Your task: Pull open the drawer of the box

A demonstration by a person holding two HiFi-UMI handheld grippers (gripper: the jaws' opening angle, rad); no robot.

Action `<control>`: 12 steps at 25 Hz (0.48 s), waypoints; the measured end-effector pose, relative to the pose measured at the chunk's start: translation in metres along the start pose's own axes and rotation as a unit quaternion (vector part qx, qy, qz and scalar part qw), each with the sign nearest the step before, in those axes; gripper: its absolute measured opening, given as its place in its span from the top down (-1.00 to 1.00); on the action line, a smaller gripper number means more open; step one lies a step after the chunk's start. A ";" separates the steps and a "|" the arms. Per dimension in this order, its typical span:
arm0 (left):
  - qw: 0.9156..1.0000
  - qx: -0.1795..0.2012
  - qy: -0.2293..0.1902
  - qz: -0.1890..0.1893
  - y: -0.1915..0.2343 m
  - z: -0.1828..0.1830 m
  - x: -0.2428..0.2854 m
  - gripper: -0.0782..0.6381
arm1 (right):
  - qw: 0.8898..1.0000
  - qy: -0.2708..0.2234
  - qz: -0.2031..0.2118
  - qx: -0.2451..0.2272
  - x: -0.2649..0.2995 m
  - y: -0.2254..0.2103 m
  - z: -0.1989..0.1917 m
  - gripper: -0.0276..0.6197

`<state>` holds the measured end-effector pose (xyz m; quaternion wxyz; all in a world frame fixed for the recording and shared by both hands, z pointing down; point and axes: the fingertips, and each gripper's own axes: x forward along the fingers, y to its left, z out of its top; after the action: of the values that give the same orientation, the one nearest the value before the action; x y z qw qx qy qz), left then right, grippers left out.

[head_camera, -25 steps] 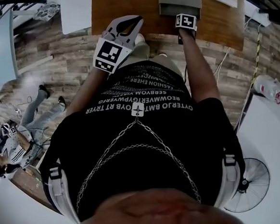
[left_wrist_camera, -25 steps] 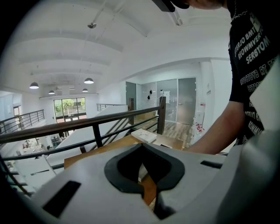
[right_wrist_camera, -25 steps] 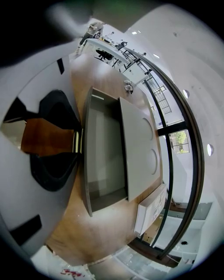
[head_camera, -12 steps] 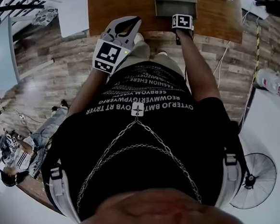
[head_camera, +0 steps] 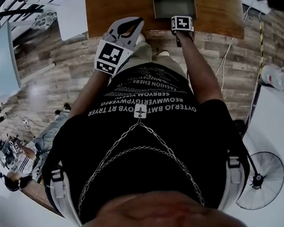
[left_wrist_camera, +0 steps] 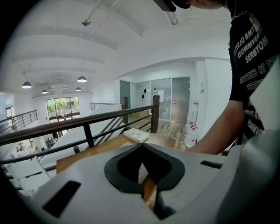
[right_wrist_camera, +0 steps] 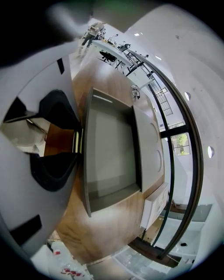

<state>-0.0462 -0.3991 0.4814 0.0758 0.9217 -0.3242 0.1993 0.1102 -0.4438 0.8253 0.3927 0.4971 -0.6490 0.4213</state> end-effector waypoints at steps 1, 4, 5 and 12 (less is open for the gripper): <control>1.000 0.000 0.000 -0.002 -0.002 0.000 0.001 0.77 | 1.000 0.000 0.000 -0.001 0.000 0.000 -0.003 0.41; 1.000 0.004 -0.002 -0.006 -0.010 0.002 0.002 0.77 | 1.000 0.002 -0.002 -0.003 -0.002 -0.001 -0.015 0.41; 1.000 0.005 -0.002 -0.007 -0.015 0.003 0.004 0.77 | 1.000 0.002 0.000 -0.003 -0.004 -0.002 -0.019 0.41; 1.000 0.014 -0.002 -0.013 -0.031 0.007 0.005 0.77 | 1.000 -0.002 0.001 -0.004 -0.009 -0.005 -0.033 0.41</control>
<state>-0.0214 -0.3797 0.4764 0.0644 0.9271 -0.3098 0.2008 0.1197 -0.4102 0.8288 0.3933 0.4957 -0.6517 0.4181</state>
